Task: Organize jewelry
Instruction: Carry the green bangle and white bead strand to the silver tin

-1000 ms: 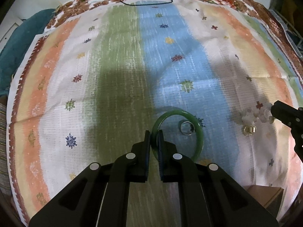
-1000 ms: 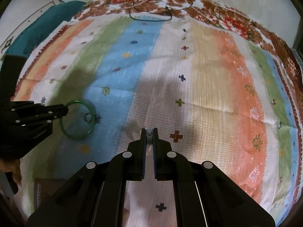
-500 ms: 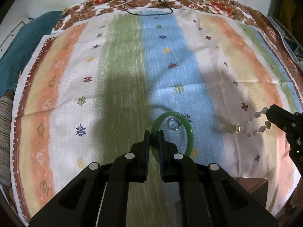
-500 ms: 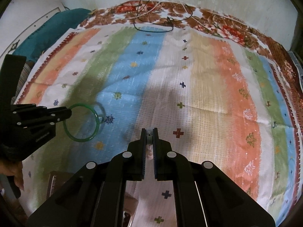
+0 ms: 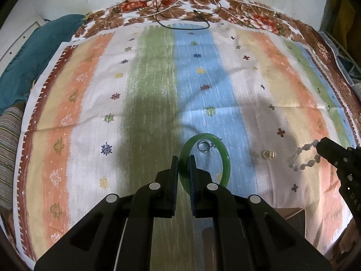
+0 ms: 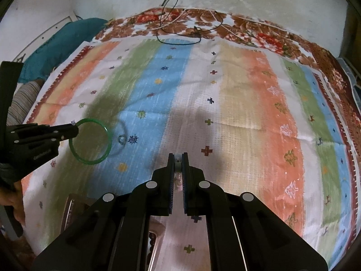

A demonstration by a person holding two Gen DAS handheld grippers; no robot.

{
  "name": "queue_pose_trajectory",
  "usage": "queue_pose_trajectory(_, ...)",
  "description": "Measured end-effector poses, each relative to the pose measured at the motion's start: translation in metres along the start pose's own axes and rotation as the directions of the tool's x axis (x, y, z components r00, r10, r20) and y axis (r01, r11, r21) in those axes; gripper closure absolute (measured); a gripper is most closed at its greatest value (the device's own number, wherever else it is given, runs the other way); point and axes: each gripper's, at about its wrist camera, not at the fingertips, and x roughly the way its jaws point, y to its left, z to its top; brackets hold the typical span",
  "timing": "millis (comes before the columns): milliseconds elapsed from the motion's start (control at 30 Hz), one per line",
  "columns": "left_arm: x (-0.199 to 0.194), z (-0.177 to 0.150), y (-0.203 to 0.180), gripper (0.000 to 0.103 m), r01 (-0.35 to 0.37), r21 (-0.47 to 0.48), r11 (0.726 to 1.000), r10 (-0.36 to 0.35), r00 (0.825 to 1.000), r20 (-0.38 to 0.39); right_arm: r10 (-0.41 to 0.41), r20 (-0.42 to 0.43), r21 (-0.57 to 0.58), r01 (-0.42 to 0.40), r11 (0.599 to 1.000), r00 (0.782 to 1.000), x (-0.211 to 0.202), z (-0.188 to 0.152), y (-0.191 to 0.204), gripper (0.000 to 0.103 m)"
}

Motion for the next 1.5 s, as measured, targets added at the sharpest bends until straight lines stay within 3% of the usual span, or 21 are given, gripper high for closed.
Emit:
queue_pose_trajectory(733,-0.045,-0.023,-0.009,0.095,0.032,0.001,0.999,-0.032,0.998,0.056,-0.011,0.091,-0.042,0.015,0.999,0.996,-0.049,-0.016,0.016,0.096)
queue_pose_trajectory(1500,-0.098,-0.061,-0.027,0.095,0.087,0.038,0.995,-0.091,0.989,0.119,0.04,0.162,-0.052,-0.032,0.998,0.986,-0.1,-0.046,0.028,0.096)
